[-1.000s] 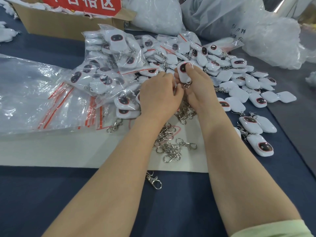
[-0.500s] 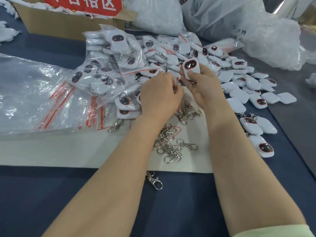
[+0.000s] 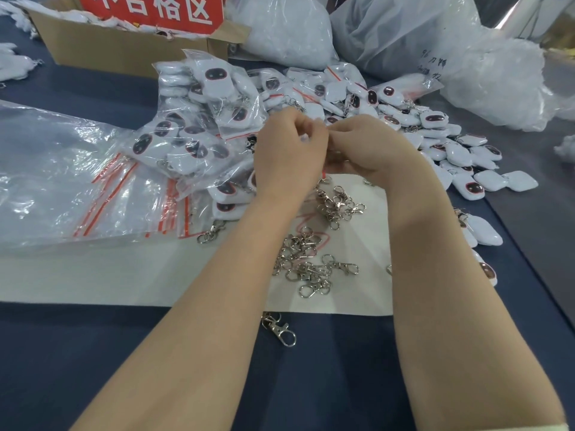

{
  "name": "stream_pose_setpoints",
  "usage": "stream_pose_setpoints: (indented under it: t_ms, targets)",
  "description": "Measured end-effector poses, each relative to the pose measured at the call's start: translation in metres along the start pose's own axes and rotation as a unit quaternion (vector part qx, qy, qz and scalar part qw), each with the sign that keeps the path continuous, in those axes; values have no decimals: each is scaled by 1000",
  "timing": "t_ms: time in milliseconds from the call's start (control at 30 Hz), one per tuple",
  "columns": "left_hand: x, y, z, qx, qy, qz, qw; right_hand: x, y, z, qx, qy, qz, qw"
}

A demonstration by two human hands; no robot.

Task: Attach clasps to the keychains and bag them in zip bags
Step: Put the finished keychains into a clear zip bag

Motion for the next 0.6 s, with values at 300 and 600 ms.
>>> stream_pose_setpoints:
  t_ms: [300,600]
  targets:
    - [-12,-25,-6,78,-48,39,995,34,3,-6,-45,121,-41,991]
    - [27,-9,-8,117,50,270,954,-25,4,2,-13,-85,-69,994]
Point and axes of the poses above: each hand's wrist, its own z-axis towards the middle knuckle, its own x-axis out of the palm, y = z × x, the point moved 10 cm from there along z, towards the middle knuckle, and after that the axes turned 12 degrees about z, right-handed, at the moved point
